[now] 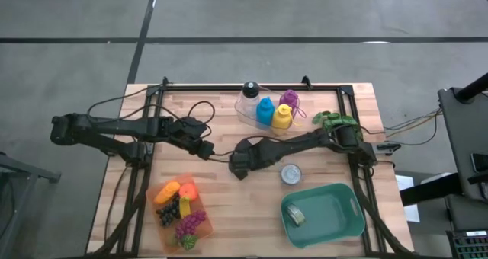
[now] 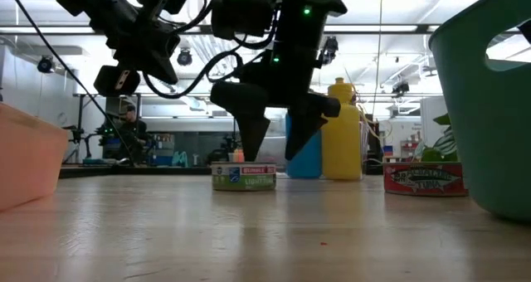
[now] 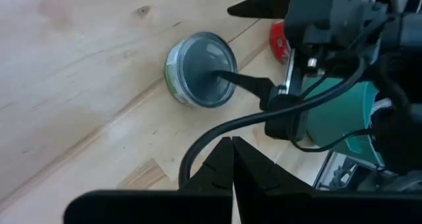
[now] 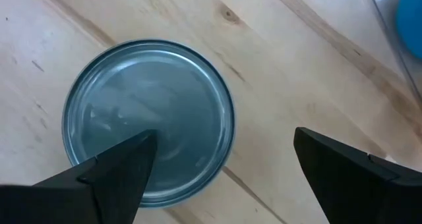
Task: Pick & Place Food Item
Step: Put the green tuna can into the green bin
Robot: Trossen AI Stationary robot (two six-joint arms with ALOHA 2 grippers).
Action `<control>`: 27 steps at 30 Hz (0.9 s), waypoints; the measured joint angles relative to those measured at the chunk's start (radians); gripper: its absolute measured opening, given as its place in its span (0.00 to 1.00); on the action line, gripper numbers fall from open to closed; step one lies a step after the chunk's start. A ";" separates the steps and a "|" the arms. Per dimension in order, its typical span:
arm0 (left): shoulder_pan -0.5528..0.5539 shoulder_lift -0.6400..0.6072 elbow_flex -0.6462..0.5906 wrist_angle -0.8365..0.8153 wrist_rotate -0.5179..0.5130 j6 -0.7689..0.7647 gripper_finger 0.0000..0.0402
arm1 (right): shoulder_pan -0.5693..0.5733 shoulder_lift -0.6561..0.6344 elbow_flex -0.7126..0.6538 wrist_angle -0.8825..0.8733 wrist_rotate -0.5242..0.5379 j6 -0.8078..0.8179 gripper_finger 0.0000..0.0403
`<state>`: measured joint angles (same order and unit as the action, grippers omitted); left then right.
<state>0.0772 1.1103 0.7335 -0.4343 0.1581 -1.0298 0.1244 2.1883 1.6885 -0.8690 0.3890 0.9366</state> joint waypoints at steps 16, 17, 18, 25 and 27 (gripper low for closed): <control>0.001 0.000 -0.002 0.001 -0.008 0.000 0.00 | 0.002 0.002 0.184 -0.265 0.001 -0.010 0.89; 0.001 0.000 -0.002 0.001 -0.008 0.000 0.00 | 0.002 0.001 0.196 -0.299 -0.004 -0.009 0.89; 0.001 0.000 -0.002 0.000 -0.008 0.000 0.00 | 0.002 0.000 0.206 -0.329 -0.012 -0.007 0.89; 0.001 0.000 -0.002 0.002 -0.017 0.001 0.00 | 0.002 -0.001 0.252 -0.412 -0.085 -0.027 0.89; 0.001 0.000 -0.002 0.005 -0.020 0.001 0.00 | 0.002 -0.001 0.262 -0.409 -0.087 -0.022 0.89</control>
<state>0.0784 1.1107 0.7319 -0.4297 0.1384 -1.0288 0.1261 2.1876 1.9509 -1.2780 0.3019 0.9148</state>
